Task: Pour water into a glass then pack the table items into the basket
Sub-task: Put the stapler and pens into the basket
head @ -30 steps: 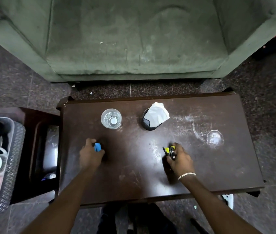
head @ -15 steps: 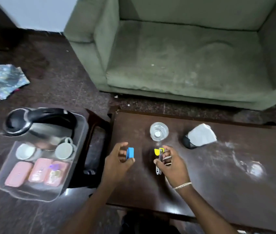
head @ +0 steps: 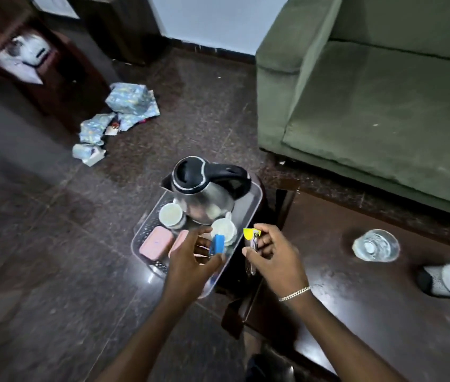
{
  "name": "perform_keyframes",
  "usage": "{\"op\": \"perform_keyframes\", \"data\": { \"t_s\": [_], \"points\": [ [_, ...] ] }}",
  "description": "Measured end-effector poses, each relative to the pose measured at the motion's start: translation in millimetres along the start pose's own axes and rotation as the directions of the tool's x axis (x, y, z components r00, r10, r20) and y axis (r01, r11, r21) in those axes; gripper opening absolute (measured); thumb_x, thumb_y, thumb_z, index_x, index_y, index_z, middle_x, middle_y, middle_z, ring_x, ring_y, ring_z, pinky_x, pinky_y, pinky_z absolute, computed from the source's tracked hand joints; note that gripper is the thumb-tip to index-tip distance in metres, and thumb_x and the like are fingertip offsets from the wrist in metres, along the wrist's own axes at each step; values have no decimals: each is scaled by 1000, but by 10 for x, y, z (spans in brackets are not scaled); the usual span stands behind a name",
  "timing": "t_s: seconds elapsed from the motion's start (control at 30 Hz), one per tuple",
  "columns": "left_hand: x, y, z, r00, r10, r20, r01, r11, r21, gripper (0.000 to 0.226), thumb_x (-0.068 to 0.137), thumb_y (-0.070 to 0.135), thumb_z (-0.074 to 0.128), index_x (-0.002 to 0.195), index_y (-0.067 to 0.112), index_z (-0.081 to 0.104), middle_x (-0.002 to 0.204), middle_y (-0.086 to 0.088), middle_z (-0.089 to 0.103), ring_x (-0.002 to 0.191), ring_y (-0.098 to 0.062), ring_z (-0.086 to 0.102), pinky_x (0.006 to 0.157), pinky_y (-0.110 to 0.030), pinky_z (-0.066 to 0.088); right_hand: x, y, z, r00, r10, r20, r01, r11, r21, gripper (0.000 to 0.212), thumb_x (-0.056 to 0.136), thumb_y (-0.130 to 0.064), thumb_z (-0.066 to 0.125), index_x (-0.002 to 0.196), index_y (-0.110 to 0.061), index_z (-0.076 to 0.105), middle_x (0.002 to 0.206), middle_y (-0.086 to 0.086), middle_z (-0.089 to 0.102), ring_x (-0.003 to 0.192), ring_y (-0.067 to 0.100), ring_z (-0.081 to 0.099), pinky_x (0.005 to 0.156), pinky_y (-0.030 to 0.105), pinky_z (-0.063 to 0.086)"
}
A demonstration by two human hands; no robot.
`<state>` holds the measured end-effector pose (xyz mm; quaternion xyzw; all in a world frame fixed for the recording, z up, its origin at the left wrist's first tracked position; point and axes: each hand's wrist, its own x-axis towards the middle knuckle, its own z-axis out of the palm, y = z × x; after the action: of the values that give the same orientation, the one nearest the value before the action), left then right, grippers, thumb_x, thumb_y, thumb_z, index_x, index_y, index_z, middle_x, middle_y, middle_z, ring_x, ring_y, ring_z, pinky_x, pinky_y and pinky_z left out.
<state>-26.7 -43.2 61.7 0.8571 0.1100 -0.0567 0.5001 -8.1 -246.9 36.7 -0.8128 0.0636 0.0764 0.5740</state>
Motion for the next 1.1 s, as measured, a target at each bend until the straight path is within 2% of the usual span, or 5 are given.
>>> {"op": "perform_keyframes", "data": {
  "t_s": [0.2,0.37,0.63,0.8,1.1],
  "points": [
    [127,-458,-623,992,-97,-85,108,986,128,53,71,22,84,105,52,57,83,7,73,72,-10,70,73,-39,60,133,-301,597,998,26,63,-23,999,-48,35,73,-19,82,104,-27,68,70,-8,64,56,2,56,61,12,47],
    [219,-764,-766,976,-184,-120,212,931,298,52,73,22,86,116,34,58,77,12,69,71,-6,68,63,-30,51,266,-478,1046,984,123,128,-104,983,-151,35,72,-22,77,106,-24,66,77,-5,66,70,15,63,70,29,53],
    [262,-844,-605,981,-123,-153,177,890,420,44,82,28,76,114,29,46,98,-5,67,86,-33,66,71,-42,52,566,-690,1695,973,126,193,-19,879,-476,46,83,-23,69,122,-7,53,108,22,68,96,43,65,76,41,52],
    [336,-791,-510,988,-68,-137,127,861,493,29,86,15,68,107,13,48,106,-15,61,95,-44,61,70,-48,48,636,-664,1930,960,163,227,7,797,-603,29,88,-15,61,114,-3,54,110,24,70,103,43,66,75,42,50],
    [350,-899,-482,991,-37,-125,99,838,537,29,88,19,72,106,14,50,105,-14,62,92,-40,61,66,-40,37,700,-625,1936,950,171,262,48,749,-661,19,90,-12,60,107,-3,63,110,22,71,102,41,68,76,40,52]
  ]
}}
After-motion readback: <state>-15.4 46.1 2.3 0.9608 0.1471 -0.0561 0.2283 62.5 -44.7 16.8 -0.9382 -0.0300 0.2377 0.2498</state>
